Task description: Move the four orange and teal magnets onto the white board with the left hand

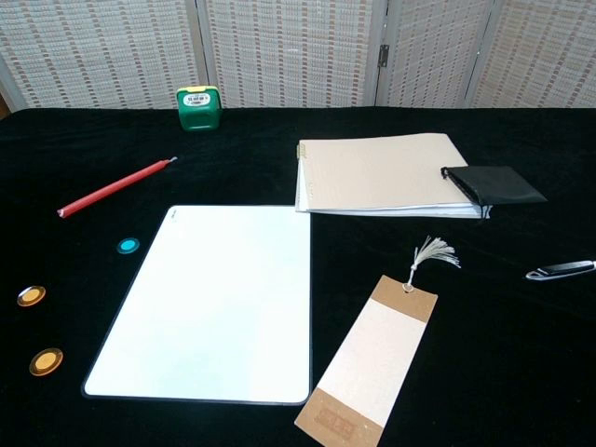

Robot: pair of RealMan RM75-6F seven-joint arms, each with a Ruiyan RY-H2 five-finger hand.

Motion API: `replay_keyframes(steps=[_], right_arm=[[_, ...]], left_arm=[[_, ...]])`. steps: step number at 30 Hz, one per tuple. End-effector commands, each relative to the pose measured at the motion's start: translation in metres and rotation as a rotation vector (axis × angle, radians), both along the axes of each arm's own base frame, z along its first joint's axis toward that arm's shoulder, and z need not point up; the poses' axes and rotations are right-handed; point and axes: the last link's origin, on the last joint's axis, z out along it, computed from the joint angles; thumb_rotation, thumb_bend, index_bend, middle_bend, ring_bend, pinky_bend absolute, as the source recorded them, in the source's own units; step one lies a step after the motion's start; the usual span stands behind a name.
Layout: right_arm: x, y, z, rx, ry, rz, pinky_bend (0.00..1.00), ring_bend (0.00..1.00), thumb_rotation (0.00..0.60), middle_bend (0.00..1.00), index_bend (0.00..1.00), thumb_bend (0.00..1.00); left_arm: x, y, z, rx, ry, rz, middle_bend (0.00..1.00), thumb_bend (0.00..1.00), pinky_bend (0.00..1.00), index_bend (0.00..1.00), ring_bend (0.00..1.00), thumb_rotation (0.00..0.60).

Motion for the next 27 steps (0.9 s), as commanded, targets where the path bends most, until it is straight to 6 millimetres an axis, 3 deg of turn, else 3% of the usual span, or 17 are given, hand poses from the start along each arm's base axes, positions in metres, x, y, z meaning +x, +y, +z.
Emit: replay_keyframes(steps=[1, 9, 17, 21, 27], right_arm=[[0.003, 0.0, -0.001, -0.001, 0.005, 0.008, 0.02, 0.06, 0.6, 0.02, 0.0, 0.53], [0.007, 0.004, 0.0, -0.023, 0.007, 0.031, 0.02, 0.06, 0.6, 0.02, 0.0, 0.53], [0.005, 0.005, 0.001, -0.024, 0.004, 0.013, 0.02, 0.06, 0.6, 0.02, 0.0, 0.53], [0.004, 0.002, 0.003, -0.019, 0.008, 0.0, 0.02, 0.06, 0.6, 0.02, 0.0, 0.53], [0.004, -0.001, 0.004, -0.01, 0.006, -0.005, 0.02, 0.06, 0.6, 0.02, 0.0, 0.53]], left_arm=[[0.0, 0.001, -0.001, -0.006, 0.0, 0.001, 0.15, 0.27, 0.0, 0.2, 0.1, 0.6], [0.0, 0.005, -0.007, -0.052, 0.004, -0.016, 0.15, 0.27, 0.0, 0.22, 0.1, 0.6], [0.004, 0.014, -0.016, -0.09, -0.003, -0.041, 0.15, 0.27, 0.0, 0.31, 0.11, 0.6], [0.007, 0.03, -0.037, -0.18, -0.002, -0.069, 0.16, 0.27, 0.0, 0.4, 0.12, 0.6], [0.009, 0.04, -0.061, -0.262, -0.007, -0.088, 0.17, 0.27, 0.0, 0.43, 0.12, 0.6]])
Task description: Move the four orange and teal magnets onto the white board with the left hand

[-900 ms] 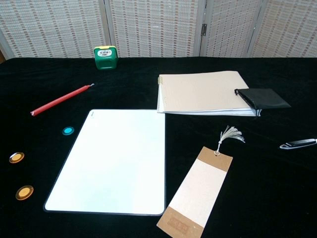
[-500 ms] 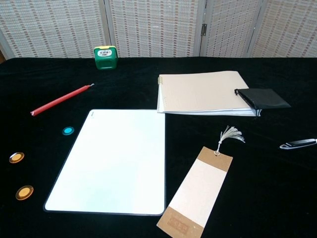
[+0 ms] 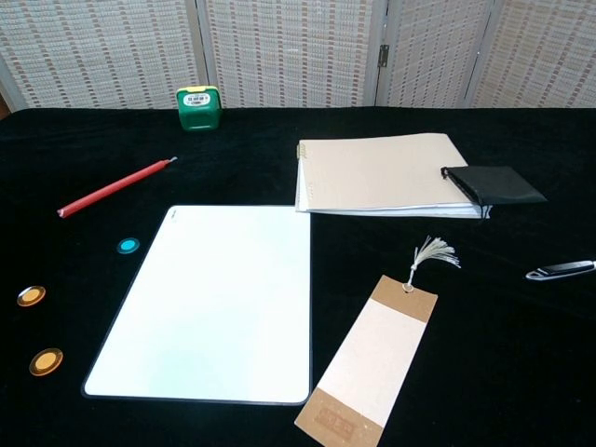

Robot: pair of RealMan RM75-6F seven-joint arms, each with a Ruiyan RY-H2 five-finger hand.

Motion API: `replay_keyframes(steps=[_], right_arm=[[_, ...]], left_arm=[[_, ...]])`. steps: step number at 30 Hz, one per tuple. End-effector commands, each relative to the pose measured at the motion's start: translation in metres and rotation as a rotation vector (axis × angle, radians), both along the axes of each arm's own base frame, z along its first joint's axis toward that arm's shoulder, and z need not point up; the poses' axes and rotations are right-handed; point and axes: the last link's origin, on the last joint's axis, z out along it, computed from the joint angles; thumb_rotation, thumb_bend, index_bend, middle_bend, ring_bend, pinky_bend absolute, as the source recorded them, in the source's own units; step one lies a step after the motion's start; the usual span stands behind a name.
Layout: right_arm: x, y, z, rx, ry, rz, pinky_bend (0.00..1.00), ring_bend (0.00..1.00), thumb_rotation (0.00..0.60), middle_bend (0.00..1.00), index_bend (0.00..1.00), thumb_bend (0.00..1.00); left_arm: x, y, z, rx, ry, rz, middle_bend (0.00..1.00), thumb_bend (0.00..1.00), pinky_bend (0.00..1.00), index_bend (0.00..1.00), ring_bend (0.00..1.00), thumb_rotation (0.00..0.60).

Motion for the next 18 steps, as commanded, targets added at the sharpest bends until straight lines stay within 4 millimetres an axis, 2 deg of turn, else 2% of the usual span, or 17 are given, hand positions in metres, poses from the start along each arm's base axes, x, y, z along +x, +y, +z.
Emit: replay_keyframes(steps=[1, 18], right_arm=[[-0.001, -0.001, 0.0, 0.002, -0.003, -0.003, 0.02, 0.06, 0.6, 0.02, 0.0, 0.53], [-0.004, -0.002, 0.001, 0.003, -0.018, -0.015, 0.02, 0.05, 0.6, 0.02, 0.0, 0.53]], left_arm=[[0.003, 0.006, -0.014, -0.042, -0.002, -0.017, 0.17, 0.27, 0.0, 0.43, 0.12, 0.6], [-0.003, 0.023, -0.057, -0.17, 0.038, 0.024, 0.17, 0.27, 0.0, 0.44, 0.12, 0.6]])
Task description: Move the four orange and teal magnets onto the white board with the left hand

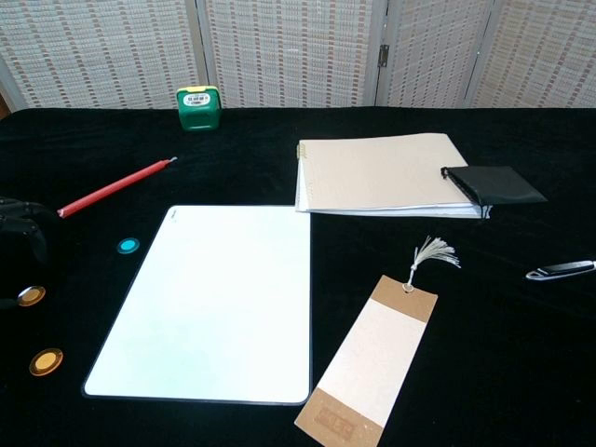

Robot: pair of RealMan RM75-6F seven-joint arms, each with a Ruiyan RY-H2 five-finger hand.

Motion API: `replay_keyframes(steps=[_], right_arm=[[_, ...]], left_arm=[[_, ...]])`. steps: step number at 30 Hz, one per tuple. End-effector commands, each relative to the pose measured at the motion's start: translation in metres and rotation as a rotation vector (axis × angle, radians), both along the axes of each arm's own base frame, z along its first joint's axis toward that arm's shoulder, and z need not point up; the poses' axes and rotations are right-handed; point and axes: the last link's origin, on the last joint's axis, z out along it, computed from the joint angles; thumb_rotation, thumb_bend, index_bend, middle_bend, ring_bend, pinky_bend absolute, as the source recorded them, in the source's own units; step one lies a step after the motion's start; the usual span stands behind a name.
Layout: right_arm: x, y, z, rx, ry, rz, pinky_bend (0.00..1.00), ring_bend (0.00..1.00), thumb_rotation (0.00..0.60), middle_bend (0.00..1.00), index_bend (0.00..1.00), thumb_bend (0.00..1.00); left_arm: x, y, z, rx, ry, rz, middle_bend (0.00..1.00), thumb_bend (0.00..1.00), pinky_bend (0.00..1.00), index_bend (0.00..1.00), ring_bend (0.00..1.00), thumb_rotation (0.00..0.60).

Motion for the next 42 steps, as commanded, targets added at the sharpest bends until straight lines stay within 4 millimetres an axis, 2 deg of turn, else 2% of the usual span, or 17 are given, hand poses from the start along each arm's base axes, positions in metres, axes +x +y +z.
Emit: replay_keyframes(steps=[1, 24, 42], right_arm=[[0.0, 0.0, 0.0, 0.0, -0.001, 0.0, 0.02, 0.05, 0.6, 0.02, 0.0, 0.53], [-0.006, 0.002, 0.001, -0.008, -0.02, -0.012, 0.02, 0.05, 0.6, 0.02, 0.0, 0.53], [-0.007, 0.003, 0.001, -0.012, -0.029, -0.013, 0.02, 0.04, 0.6, 0.02, 0.0, 0.53]], left_arm=[[-0.003, 0.004, -0.006, -0.01, 0.006, 0.022, 0.17, 0.27, 0.0, 0.44, 0.12, 0.6], [-0.012, 0.011, -0.016, -0.058, 0.032, 0.099, 0.17, 0.34, 0.0, 0.46, 0.1, 0.6], [-0.015, 0.016, -0.018, -0.053, 0.021, 0.107, 0.17, 0.45, 0.0, 0.55, 0.1, 0.6]])
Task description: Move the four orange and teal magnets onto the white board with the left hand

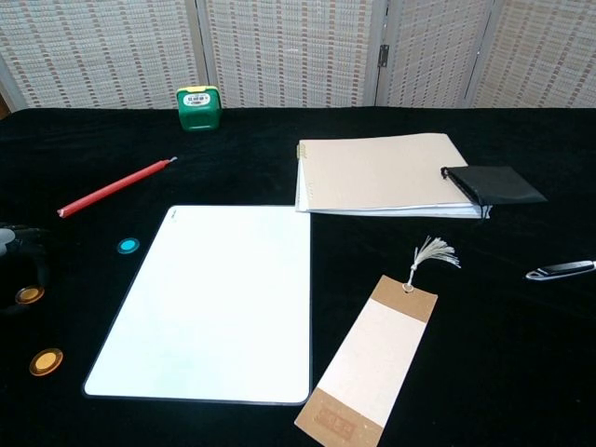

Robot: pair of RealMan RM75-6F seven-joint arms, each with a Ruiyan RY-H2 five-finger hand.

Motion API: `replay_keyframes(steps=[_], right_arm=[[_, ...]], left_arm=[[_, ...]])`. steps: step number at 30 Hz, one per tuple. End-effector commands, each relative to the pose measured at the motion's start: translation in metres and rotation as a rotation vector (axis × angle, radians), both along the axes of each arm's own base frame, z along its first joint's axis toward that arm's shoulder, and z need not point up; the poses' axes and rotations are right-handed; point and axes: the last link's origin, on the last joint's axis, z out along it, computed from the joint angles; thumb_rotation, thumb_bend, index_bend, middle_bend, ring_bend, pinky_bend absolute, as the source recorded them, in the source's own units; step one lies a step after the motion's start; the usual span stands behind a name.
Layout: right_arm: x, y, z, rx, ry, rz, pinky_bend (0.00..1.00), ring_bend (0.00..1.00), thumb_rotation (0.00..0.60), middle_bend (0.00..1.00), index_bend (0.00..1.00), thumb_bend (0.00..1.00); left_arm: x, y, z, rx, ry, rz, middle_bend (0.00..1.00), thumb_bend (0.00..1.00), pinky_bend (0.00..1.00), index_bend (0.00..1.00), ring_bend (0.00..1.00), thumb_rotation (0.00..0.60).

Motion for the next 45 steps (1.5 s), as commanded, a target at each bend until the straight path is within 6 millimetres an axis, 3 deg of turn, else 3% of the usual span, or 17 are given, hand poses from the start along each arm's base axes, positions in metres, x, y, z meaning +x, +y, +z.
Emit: replay_keyframes(steps=[1, 10, 16, 24, 26, 30, 32, 39, 45], right_arm=[[0.0, 0.0, 0.0, -0.001, -0.001, 0.002, 0.02, 0.04, 0.6, 0.02, 0.0, 0.53], [-0.001, 0.001, 0.004, -0.013, 0.0, 0.001, 0.02, 0.04, 0.6, 0.02, 0.0, 0.53], [-0.005, 0.001, 0.006, -0.017, -0.007, -0.012, 0.02, 0.04, 0.6, 0.02, 0.0, 0.53], [-0.01, 0.003, 0.009, -0.024, -0.012, -0.027, 0.02, 0.04, 0.6, 0.02, 0.0, 0.53], [-0.01, 0.003, 0.009, -0.025, -0.014, -0.029, 0.02, 0.04, 0.6, 0.02, 0.0, 0.53], [-0.011, 0.003, 0.009, -0.027, -0.017, -0.029, 0.02, 0.03, 0.6, 0.02, 0.0, 0.53], [-0.011, 0.003, 0.009, -0.028, -0.018, -0.028, 0.02, 0.03, 0.6, 0.02, 0.0, 0.53], [-0.008, 0.001, 0.007, -0.018, -0.021, -0.01, 0.02, 0.03, 0.6, 0.02, 0.0, 0.53], [-0.005, -0.002, 0.003, -0.001, -0.025, 0.004, 0.02, 0.03, 0.6, 0.02, 0.0, 0.53]], left_arm=[[0.004, 0.001, 0.001, 0.007, -0.013, -0.014, 0.17, 0.45, 0.0, 0.55, 0.1, 0.6], [0.049, 0.013, -0.001, 0.001, -0.089, -0.136, 0.17, 0.45, 0.0, 0.55, 0.09, 0.6], [0.091, 0.026, -0.022, -0.056, -0.127, -0.25, 0.17, 0.45, 0.0, 0.55, 0.09, 0.6], [0.121, 0.033, -0.047, -0.114, -0.122, -0.326, 0.17, 0.45, 0.0, 0.54, 0.09, 0.6], [0.123, 0.033, -0.052, -0.126, -0.111, -0.333, 0.17, 0.45, 0.0, 0.51, 0.08, 0.6], [0.125, 0.032, -0.057, -0.143, -0.084, -0.328, 0.16, 0.39, 0.0, 0.32, 0.04, 0.6], [0.124, 0.031, -0.055, -0.131, -0.089, -0.319, 0.15, 0.37, 0.0, 0.28, 0.04, 0.6], [0.101, 0.024, -0.029, -0.057, -0.084, -0.28, 0.15, 0.37, 0.0, 0.35, 0.03, 0.6], [0.073, -0.001, -0.005, -0.049, -0.041, -0.275, 0.15, 0.37, 0.0, 0.43, 0.04, 0.6]])
